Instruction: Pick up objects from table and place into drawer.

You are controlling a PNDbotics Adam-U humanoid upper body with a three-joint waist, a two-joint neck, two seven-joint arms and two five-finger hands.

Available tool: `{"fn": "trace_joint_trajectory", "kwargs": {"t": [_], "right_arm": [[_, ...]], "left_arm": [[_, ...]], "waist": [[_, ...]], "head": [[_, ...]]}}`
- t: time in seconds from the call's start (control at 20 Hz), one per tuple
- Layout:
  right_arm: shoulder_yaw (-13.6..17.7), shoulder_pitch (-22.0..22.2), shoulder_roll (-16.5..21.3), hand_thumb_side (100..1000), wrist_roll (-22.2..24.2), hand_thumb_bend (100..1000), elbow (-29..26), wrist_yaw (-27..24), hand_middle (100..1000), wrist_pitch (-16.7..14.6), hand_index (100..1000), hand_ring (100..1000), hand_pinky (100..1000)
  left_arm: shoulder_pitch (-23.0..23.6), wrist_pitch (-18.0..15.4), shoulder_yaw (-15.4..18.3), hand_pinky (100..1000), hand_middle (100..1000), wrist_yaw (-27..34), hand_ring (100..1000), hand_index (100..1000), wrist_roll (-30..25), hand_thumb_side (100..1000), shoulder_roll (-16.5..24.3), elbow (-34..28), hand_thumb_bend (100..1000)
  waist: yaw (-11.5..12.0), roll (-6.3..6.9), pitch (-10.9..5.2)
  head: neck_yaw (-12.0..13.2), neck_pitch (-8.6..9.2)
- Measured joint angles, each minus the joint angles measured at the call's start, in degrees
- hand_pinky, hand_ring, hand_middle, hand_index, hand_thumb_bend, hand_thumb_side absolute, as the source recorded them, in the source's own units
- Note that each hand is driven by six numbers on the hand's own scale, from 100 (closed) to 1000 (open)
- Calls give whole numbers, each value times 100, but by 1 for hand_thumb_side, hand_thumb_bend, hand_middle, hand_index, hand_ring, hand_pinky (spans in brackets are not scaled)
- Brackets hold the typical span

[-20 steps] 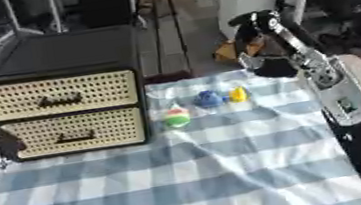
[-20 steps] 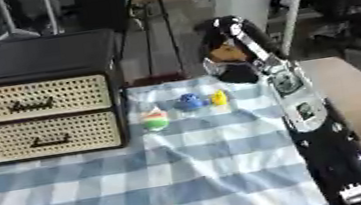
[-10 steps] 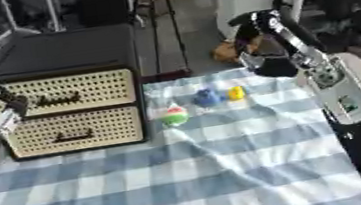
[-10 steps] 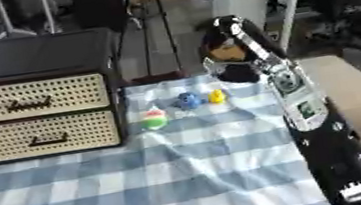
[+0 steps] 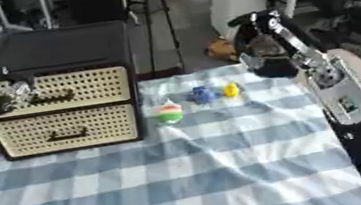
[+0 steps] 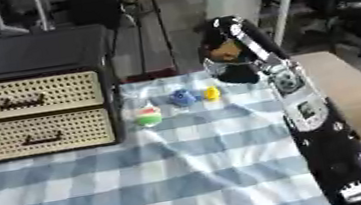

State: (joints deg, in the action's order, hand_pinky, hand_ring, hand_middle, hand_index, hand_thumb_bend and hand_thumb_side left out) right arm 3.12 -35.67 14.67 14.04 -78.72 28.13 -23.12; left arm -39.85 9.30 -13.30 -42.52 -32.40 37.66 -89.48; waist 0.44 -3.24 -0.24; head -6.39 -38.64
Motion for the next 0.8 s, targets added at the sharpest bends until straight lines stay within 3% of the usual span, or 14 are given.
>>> {"fn": "trace_joint_trajectory", "kwargs": {"t": [0.45, 0.8], "right_arm": [[-36, -16, -37, 228, 43, 100, 2, -3, 556, -30, 807, 556, 599], [-64, -21, -52, 236, 82, 100, 2, -8, 555, -26, 808, 556, 599]], "left_arm": [[-373, -221, -25, 100, 100, -686, 100, 669, 633, 1000, -475, 1372, 182], [-408, -420, -26, 100, 100, -859, 100, 687, 1283, 1000, -699, 1981, 177]], "waist": [[-122, 31, 59], [-178, 37, 103]], "head": [[60, 6], [64, 6]]}}
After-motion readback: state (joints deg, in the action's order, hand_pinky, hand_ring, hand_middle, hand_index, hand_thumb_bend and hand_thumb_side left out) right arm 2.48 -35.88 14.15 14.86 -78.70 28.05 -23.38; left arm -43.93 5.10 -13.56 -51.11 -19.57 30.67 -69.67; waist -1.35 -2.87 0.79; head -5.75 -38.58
